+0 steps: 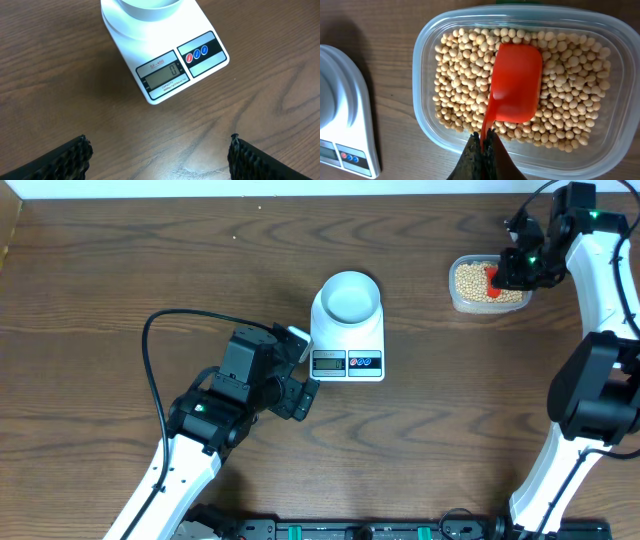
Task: Scoop item into bowl and weigh 50g on scale
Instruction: 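Lower red scoop into soybean tub with right gripper and scoop beans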
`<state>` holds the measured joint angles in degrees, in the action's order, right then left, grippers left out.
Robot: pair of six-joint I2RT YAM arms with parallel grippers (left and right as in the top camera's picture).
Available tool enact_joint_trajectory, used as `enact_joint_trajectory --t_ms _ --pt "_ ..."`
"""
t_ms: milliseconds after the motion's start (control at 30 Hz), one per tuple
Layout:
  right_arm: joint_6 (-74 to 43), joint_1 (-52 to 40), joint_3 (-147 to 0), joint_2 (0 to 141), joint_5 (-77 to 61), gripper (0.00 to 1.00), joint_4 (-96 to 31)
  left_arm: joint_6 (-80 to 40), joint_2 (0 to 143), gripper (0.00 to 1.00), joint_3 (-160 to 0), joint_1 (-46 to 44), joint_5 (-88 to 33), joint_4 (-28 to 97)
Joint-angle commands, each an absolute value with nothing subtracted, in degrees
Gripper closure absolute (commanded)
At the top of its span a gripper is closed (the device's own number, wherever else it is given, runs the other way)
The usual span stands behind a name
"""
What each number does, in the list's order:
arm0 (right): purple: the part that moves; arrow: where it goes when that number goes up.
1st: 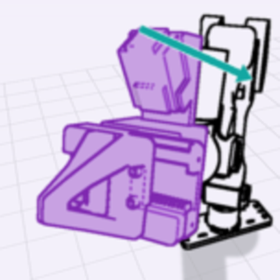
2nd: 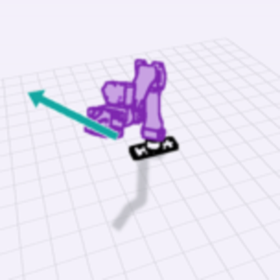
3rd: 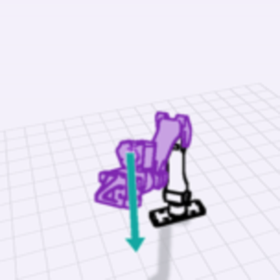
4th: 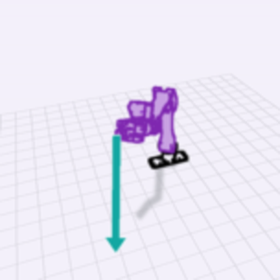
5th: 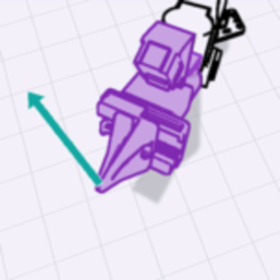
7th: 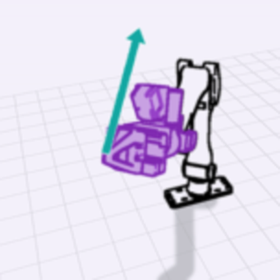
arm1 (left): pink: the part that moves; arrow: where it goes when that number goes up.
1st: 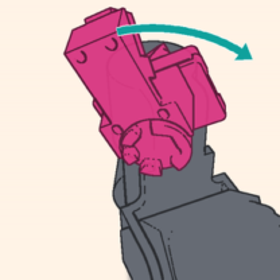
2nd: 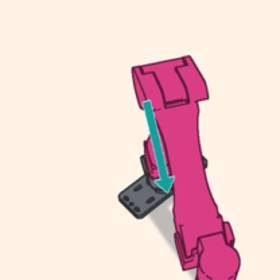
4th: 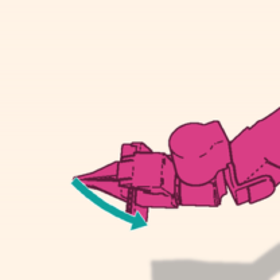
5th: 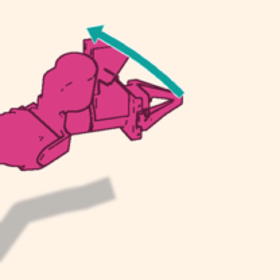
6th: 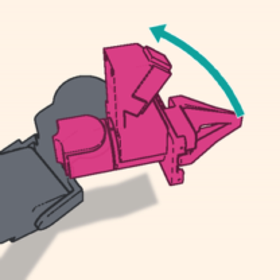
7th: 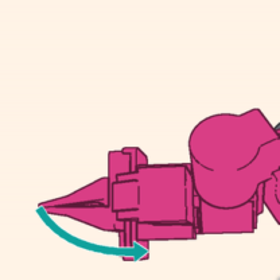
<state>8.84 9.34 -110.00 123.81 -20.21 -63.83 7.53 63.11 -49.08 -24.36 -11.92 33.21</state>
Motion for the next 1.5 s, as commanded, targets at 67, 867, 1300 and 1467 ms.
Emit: enact_joint_trajectory --t_ms 67,867,1300,1467 --pt "7.31 11.53 -110.52 125.58 -29.85 0.99 -64.07 8.10 63.24 0.11 -50.19 -23.97 -12.43 33.52" --pt "1.32 17.32 -100.47 125.80 -44.14 0.99 -56.12 8.10 63.24 0.11 -50.19 -23.97 -12.43 33.54" --pt "2.96 23.68 -100.49 125.80 -53.65 0.99 -56.55 8.10 63.24 0.11 -50.19 -23.97 -12.43 33.54" --pt "4.64 25.23 -100.49 125.80 -57.32 0.99 -57.39 8.10 63.24 0.11 -50.19 -23.97 -12.45 33.54"
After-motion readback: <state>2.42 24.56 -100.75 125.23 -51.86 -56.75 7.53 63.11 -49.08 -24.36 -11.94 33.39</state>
